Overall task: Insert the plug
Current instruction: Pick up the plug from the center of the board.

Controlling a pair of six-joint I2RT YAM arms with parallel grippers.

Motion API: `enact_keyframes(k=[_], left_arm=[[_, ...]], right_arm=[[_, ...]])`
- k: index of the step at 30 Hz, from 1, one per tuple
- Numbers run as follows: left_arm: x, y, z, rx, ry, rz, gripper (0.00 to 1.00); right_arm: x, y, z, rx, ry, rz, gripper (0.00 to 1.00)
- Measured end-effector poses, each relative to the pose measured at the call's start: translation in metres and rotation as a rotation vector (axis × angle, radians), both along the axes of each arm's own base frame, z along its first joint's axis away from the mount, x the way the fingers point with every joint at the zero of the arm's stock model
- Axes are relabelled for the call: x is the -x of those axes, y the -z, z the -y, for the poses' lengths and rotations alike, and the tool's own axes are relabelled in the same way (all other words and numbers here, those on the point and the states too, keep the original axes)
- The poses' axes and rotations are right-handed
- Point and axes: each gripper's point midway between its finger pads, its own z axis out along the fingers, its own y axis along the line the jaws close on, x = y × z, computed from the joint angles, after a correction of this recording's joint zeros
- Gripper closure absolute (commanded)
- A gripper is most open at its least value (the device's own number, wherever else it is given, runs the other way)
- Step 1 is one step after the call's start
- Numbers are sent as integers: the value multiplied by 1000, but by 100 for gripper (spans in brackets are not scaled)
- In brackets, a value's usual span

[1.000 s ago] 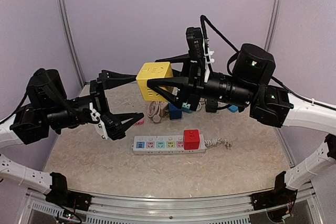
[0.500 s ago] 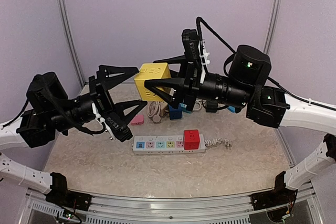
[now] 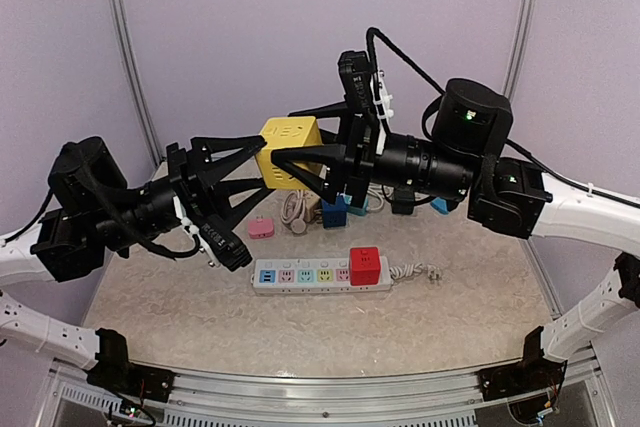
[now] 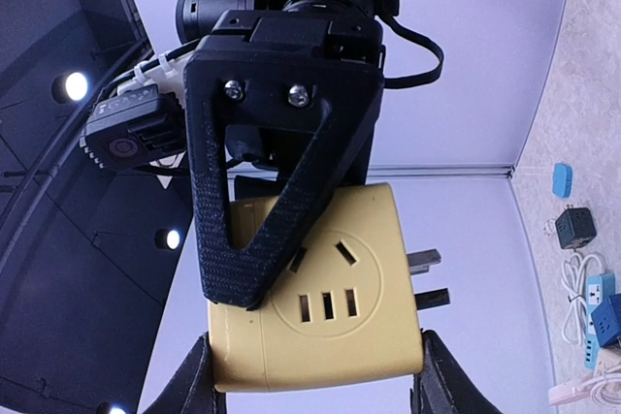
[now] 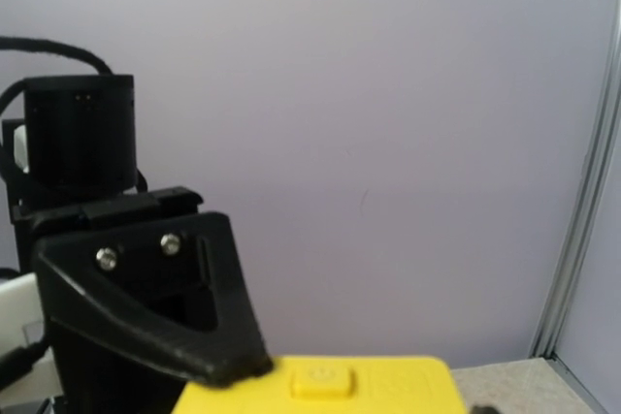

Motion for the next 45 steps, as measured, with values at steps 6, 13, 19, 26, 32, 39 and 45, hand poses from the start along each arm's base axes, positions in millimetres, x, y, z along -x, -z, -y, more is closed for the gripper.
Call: enact_keyframes(k=[6, 13, 19, 26, 32, 39, 45], left_arm=[[-1, 3, 0, -6, -2, -15, 100], [-2, 31, -1, -134, -18, -4, 100], [-8, 68, -8, -300, -48, 27, 100], [-7, 110, -12, -466, -38, 27, 100], [-7, 139, -17, -565, -36, 2, 100], [-8, 135, -18, -547, -48, -3, 100], [-9, 129, -21, -522, -56, -2, 100]], right_arm=[[-5, 5, 1, 48, 29, -15, 16], [-20, 37, 13, 244, 147, -86, 1], [-26, 60, 30, 478, 217, -159, 0], [-34, 106, 6, 717, 206, -211, 0], [-32, 136, -11, 840, 139, -204, 0], [-15, 148, -17, 879, 14, -195, 0], [-15, 149, -17, 881, 16, -189, 1]])
